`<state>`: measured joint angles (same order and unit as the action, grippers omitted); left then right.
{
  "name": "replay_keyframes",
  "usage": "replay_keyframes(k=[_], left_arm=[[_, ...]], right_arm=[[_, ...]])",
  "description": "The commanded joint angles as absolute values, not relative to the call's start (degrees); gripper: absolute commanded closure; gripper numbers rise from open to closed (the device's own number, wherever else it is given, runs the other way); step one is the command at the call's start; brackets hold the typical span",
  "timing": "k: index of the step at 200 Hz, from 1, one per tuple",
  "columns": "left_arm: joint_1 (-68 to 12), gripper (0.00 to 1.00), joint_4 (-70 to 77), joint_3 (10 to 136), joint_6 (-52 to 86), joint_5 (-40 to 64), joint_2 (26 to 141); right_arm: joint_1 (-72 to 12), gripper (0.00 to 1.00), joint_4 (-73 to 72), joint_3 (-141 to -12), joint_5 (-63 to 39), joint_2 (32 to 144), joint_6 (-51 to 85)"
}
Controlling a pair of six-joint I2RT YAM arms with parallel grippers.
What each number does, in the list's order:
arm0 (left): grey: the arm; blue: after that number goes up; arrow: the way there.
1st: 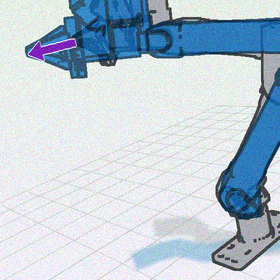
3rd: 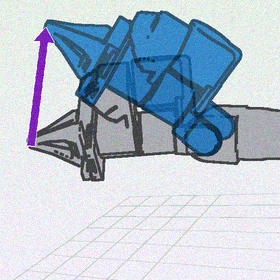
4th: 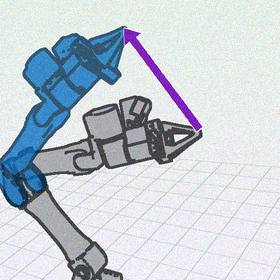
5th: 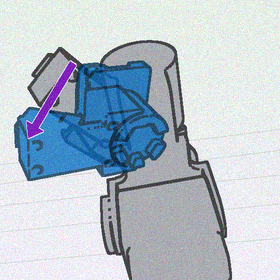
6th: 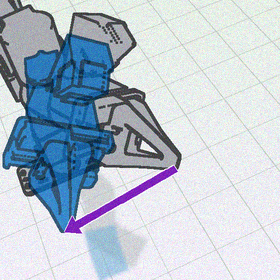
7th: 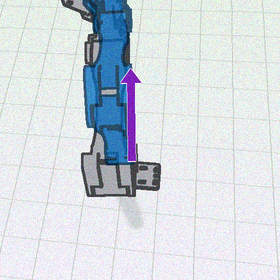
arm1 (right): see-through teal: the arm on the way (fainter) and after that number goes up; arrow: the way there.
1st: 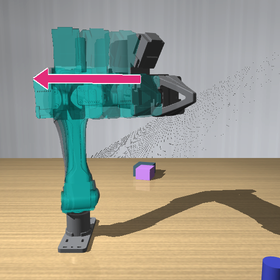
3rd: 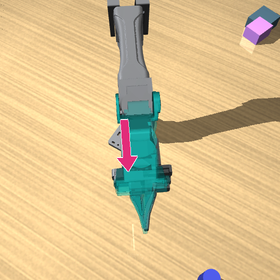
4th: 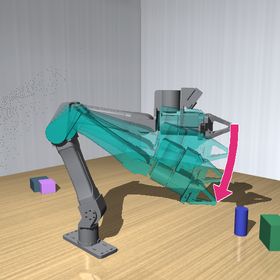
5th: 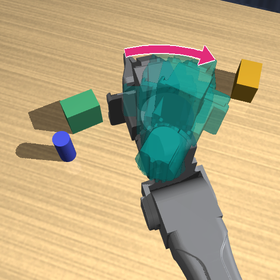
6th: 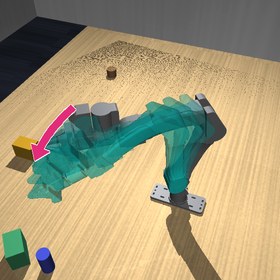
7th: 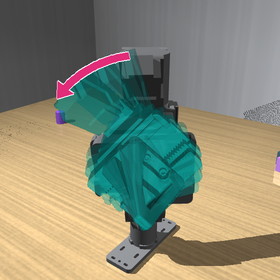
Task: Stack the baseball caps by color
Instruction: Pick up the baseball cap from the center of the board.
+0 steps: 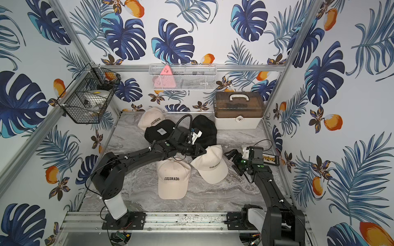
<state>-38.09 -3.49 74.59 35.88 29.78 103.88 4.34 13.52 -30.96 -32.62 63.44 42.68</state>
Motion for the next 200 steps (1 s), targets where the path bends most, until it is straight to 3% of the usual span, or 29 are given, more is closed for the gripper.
replay_keyframes(k=[1, 59, 118, 166, 200], left_arm=[[-37.7, 1.0, -4.3, 76.2, 33.8, 31.1, 105.0], [-36.5, 1.0, -9.4, 79.4, 32.1, 23.2, 110.6], [-34.1, 1.0, -8.0, 78.2, 34.2, 22.0, 114.0], [-34.0, 1.0, -7.6, 77.5, 34.1, 22.8, 113.5], [-34.0, 1.0, -7.9, 77.8, 33.6, 24.0, 113.1]], right_arm=[[4.3, 0.0, 7.2, -28.1, -34.1, 63.6, 45.8], [4.3, 0.0, 1.9, -20.0, -35.8, 62.5, 51.8], [4.3, 0.0, 2.6, -15.0, -34.2, 58.8, 52.5], [4.3, 0.0, -10.5, -13.3, -37.2, 64.0, 54.9], [4.3, 0.09, -11.0, -15.6, -36.6, 66.8, 54.2]])
